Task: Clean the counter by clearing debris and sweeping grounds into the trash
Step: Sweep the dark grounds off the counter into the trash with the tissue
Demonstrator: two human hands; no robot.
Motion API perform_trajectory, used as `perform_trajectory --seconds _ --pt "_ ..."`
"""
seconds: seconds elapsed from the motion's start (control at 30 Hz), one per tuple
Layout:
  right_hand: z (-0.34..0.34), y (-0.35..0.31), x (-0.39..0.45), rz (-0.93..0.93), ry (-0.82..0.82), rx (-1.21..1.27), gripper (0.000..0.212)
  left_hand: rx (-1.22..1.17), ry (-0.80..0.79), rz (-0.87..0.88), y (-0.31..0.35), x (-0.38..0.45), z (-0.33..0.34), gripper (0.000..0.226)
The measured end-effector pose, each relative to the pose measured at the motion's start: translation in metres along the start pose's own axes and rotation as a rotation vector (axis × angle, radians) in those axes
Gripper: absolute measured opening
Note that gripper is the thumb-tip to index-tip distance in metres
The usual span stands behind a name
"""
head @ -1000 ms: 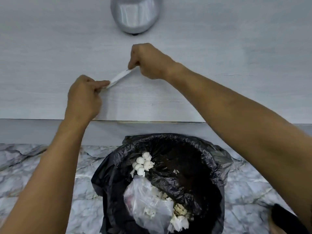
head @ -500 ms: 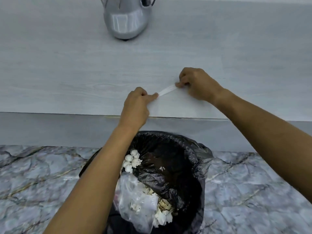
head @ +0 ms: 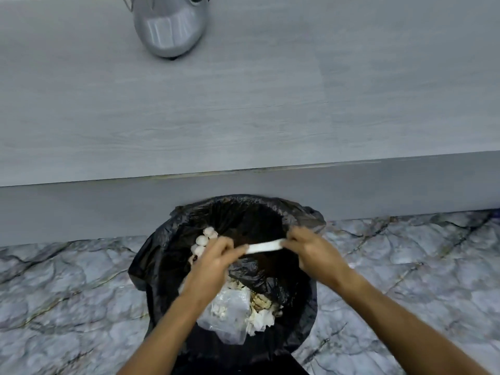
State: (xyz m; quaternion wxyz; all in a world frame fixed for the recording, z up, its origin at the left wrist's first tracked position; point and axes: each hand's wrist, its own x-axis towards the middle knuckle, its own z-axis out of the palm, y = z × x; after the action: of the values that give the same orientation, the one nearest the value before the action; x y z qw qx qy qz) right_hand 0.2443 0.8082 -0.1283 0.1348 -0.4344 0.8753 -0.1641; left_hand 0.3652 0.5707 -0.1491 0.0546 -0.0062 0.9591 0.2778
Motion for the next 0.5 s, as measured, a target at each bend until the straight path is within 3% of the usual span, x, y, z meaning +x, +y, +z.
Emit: perform_trajectory --seconds 0.17,0.3,0.4,0.5 --pt "-0.037 0.014 0.044 0.122 0.289 0.058 0.034 -0.001 0.241 0.157 -0.002 0.048 -0.033 0.044" --pt "-0.107 0.038 0.112 0.174 0.515 0.054 0.036 0.032 0.362 0.187 0.004 0.146 -0.096 0.061" --pt "-0.145 0.072 0.147 0.325 0.615 0.029 0.032 0.068 0.337 0.177 0.022 0.224 -0.120 0.056" --pt "-0.169 0.114 0.162 0.466 0.550 0.050 0.038 0.049 0.264 0.208 0.039 0.293 -0.126 0.046"
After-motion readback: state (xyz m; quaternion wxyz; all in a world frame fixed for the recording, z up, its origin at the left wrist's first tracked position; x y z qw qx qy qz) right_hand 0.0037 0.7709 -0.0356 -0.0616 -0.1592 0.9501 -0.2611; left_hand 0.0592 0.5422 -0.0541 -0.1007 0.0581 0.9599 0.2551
